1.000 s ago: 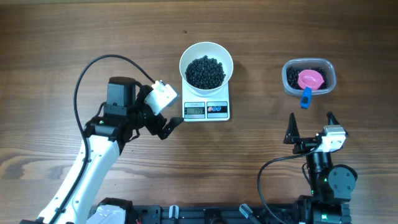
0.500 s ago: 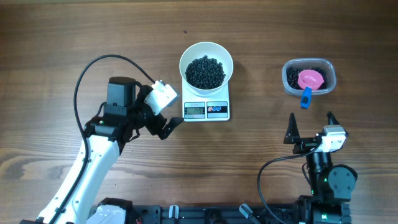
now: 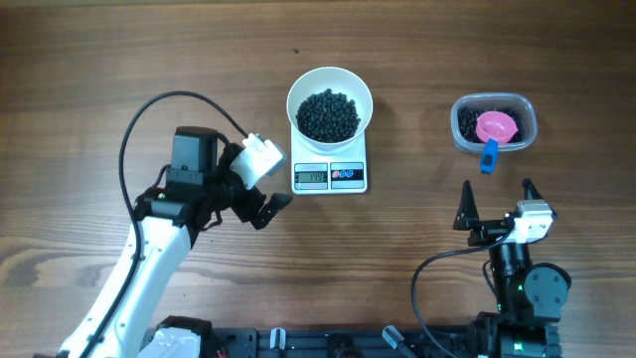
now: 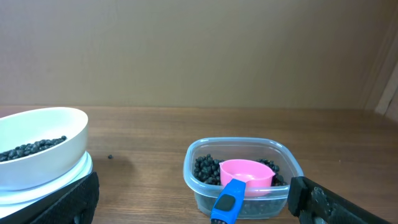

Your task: Scoop item into bowl and weigh 150g on scale

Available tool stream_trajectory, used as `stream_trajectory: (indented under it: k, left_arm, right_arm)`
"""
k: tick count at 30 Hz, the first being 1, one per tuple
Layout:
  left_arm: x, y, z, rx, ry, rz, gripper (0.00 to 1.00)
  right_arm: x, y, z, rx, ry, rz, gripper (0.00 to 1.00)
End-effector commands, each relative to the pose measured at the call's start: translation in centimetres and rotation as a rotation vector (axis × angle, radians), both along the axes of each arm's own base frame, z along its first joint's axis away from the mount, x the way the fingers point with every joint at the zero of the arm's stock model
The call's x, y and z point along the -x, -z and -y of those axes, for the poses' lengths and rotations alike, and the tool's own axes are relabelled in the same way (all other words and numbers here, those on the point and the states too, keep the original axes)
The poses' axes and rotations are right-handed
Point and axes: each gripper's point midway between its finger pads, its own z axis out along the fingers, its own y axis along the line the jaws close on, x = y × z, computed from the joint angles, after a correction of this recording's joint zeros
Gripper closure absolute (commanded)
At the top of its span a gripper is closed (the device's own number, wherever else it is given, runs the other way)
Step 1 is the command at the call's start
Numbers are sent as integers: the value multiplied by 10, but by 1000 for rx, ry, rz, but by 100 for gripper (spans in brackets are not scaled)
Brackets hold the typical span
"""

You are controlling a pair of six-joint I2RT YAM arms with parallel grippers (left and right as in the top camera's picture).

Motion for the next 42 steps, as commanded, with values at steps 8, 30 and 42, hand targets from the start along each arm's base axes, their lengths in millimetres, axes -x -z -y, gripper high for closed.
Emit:
stream_trajectory:
  k: [8,30,42]
  left_arm:
    - [21,-88,-44,52,-347,317,0]
    - [46,-38,-91,252,-616,669,0]
    - [39,-61,-119,343,-827,734,0]
  right_arm:
    - [1,-3,-4,-10,-22,16,0]
    - [1,-3,-4,-9,-22,16,0]
    - [1,-3,-4,-9,-22,16,0]
